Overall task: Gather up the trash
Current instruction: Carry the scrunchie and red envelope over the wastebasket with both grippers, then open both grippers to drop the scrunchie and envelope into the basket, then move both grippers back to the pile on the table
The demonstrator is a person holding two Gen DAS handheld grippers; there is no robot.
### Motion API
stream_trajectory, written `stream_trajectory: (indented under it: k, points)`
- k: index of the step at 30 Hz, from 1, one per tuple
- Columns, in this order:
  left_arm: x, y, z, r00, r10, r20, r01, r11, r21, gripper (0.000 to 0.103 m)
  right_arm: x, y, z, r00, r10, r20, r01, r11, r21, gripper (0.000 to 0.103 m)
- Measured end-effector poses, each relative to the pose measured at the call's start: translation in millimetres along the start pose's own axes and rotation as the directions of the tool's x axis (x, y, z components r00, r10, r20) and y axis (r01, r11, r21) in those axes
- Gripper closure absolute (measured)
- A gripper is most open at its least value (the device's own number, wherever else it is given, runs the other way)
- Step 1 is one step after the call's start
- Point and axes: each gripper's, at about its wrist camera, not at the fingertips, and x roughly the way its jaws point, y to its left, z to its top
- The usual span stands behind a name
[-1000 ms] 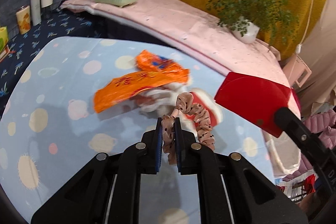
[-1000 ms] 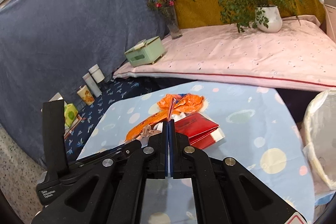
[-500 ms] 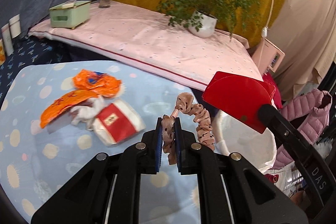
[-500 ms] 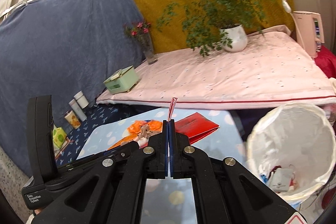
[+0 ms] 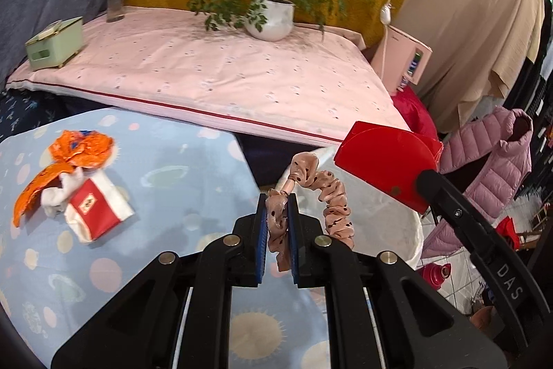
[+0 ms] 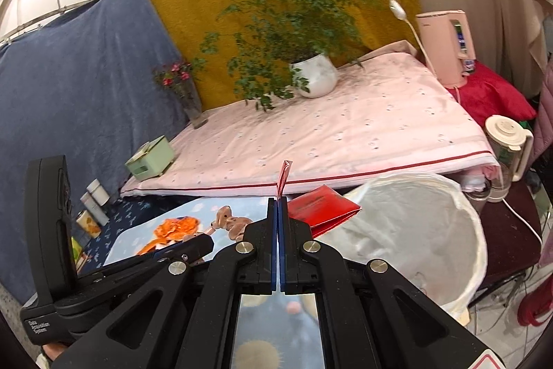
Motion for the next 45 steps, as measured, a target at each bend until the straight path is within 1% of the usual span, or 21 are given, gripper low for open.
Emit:
stream_trajectory:
  k: [3, 5, 9, 14, 17, 19, 21, 23, 26, 27, 29, 31, 32, 33, 36, 38, 40, 43, 45]
  points:
    - [12, -15, -1, 1.0, -0.016, -0.018, 0.016, 1.0, 0.022, 0.093, -1, -18, -1, 1.0, -0.021, -0.004, 0.021, 1.0, 0.023, 0.102]
    - [20, -23, -2, 0.999, -0.023, -0.03, 0.024, 0.999, 0.035, 0.093, -1, -23, -2, 1.0, -0.027, -0.006, 0.027, 0.999, 0.029, 0.102]
    - [36, -34, -5, 0.998, -0.033, -0.055, 0.036, 0.998, 0.055, 0.092, 2, -43, -7, 0.999, -0.049, -0.017, 0.05, 0.997, 0.056, 0.102]
    - [53, -40, -7, 0.995, -0.046, -0.085, 0.051, 0.997, 0.056, 0.091, 8, -59, -11, 0.997, -0.068, -0.035, 0.07, 0.995, 0.076, 0.102]
    - [60, -43, -9, 0.994, -0.057, -0.095, 0.063, 0.996, 0.062, 0.089, 11, -62, -11, 0.996, -0.077, -0.043, 0.08, 0.994, 0.076, 0.102]
    - [63, -46, -9, 0.995, -0.051, -0.09, 0.058, 0.996, 0.067, 0.082, 13, -64, -11, 0.996, -0.08, -0.047, 0.083, 0.994, 0.075, 0.101]
    - [65, -47, -8, 0.996, -0.04, -0.084, 0.046, 0.996, 0.071, 0.065, 15, -65, -11, 0.994, -0.096, -0.046, 0.099, 0.992, 0.078, 0.092]
    - [67, -46, -8, 0.996, -0.033, -0.082, 0.039, 0.997, 0.074, 0.06, 16, -65, -11, 0.993, -0.105, -0.049, 0.109, 0.991, 0.078, 0.092]
    - [67, -41, -8, 0.996, -0.028, -0.088, 0.034, 0.997, 0.072, 0.057, 17, -67, -10, 0.991, -0.121, -0.059, 0.125, 0.989, 0.083, 0.091]
    - [66, -40, -8, 0.996, -0.023, -0.09, 0.03, 0.997, 0.073, 0.055, 17, -67, -9, 0.99, -0.126, -0.063, 0.131, 0.988, 0.084, 0.09]
    - [64, -35, -8, 0.996, -0.008, -0.091, 0.015, 0.997, 0.076, 0.052, 18, -65, -8, 0.989, -0.133, -0.071, 0.139, 0.987, 0.083, 0.088]
    - [60, -29, -8, 0.996, 0.003, -0.089, 0.004, 0.997, 0.077, 0.051, 17, -60, -8, 0.988, -0.137, -0.076, 0.143, 0.986, 0.082, 0.084]
    - [57, -25, -7, 0.996, 0.004, -0.087, 0.002, 0.997, 0.073, 0.051, 16, -57, -7, 0.988, -0.136, -0.076, 0.142, 0.987, 0.079, 0.08]
    - [53, -21, -7, 0.996, 0.006, -0.084, -0.001, 0.998, 0.068, 0.049, 16, -52, -7, 0.988, -0.135, -0.077, 0.14, 0.987, 0.074, 0.077]
    - [41, -3, -6, 0.997, 0.03, -0.075, -0.027, 0.999, 0.041, 0.045, 17, -36, -7, 0.989, -0.123, -0.087, 0.128, 0.99, 0.053, 0.073]
    - [33, 11, -5, 0.996, 0.049, -0.069, -0.047, 0.999, 0.027, 0.045, 19, -20, -7, 0.99, -0.108, -0.092, 0.112, 0.993, 0.037, 0.07]
    - [23, 30, -5, 0.995, 0.076, -0.06, -0.076, 0.997, -0.001, 0.044, 21, -4, -9, 0.99, -0.096, -0.1, 0.099, 0.995, 0.018, 0.066]
    - [8, 63, -5, 0.991, 0.12, -0.054, -0.123, 0.991, -0.045, 0.043, 28, 25, -14, 0.99, -0.071, -0.125, 0.069, 0.997, -0.018, 0.065]
    - [-2, 84, -6, 0.987, 0.156, -0.048, -0.159, 0.985, -0.068, 0.038, 34, 43, -17, 0.988, -0.048, -0.145, 0.044, 0.999, -0.032, 0.06]
